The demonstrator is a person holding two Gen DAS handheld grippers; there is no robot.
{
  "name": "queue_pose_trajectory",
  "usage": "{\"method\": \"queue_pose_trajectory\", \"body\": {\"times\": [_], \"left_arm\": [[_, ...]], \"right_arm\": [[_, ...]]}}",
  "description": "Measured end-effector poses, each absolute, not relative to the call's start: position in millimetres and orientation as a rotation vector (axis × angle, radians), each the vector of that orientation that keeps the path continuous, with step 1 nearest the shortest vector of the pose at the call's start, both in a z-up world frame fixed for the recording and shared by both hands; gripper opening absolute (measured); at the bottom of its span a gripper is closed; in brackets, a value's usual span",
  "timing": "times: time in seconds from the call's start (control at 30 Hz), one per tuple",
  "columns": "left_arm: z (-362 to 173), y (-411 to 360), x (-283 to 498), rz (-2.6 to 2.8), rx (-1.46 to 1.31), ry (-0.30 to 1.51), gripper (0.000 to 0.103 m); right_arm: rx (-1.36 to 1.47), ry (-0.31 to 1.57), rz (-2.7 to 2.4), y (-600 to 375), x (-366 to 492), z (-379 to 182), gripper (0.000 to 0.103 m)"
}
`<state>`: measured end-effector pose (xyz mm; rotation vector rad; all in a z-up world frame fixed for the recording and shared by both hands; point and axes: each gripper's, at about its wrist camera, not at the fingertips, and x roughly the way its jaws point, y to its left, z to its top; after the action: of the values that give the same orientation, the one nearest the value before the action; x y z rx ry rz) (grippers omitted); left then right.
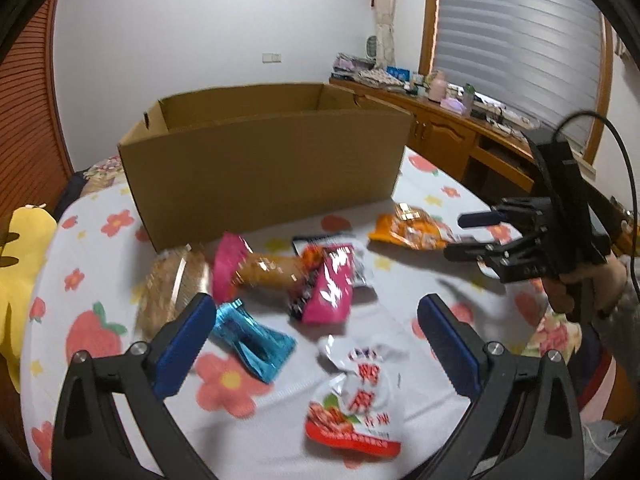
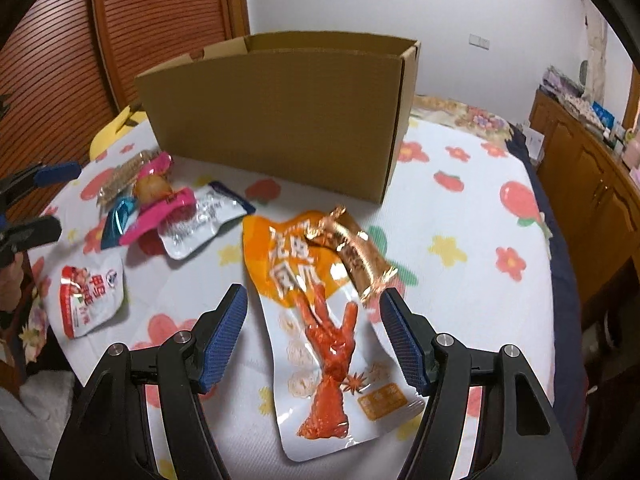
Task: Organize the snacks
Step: 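Grasp the white duck-neck packet with left tool while right tool grasps orange chicken-feet bag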
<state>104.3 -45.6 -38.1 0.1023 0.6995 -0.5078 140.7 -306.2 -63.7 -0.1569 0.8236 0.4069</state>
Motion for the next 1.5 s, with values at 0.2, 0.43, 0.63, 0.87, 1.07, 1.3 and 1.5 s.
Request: {"method": "queue_pose_trajectory", "body": {"times": [0.2,0.43,0.63,0.87,1.07,1.3,1.5], "left_arm": [[-49,-53,98,-0.509,0.137,0.742,0.102],[-60,-57,96,-0.524,0.135,0.823,0.102],[-61,-59,90,-0.547,0.165,0.851,0.102],[-61,-63,78,-0.592,0.224,0.843,0.102],[-58,-64,78,-0.606,0.245,0.84,0.101],[-62,-62,86,-0.637,0.214,0.899,0.095],[-73,-66,95,-0.641,0.203,0.976,0.058]], "right_arm": [[-0.186,0.856,0.395,-307,144,-79,0.07],[-0.167,0.874,0.392,-311,150,-82,0.071],[-0.183,0.87,0.382,-309,150,-83,0.071],[-0.188,0.867,0.373,-308,149,-84,0.071],[-0.188,0.866,0.372,-308,149,-84,0.071],[-0.188,0.866,0.372,-308,149,-84,0.071],[-0.187,0.866,0.371,-308,149,-84,0.071]]}}
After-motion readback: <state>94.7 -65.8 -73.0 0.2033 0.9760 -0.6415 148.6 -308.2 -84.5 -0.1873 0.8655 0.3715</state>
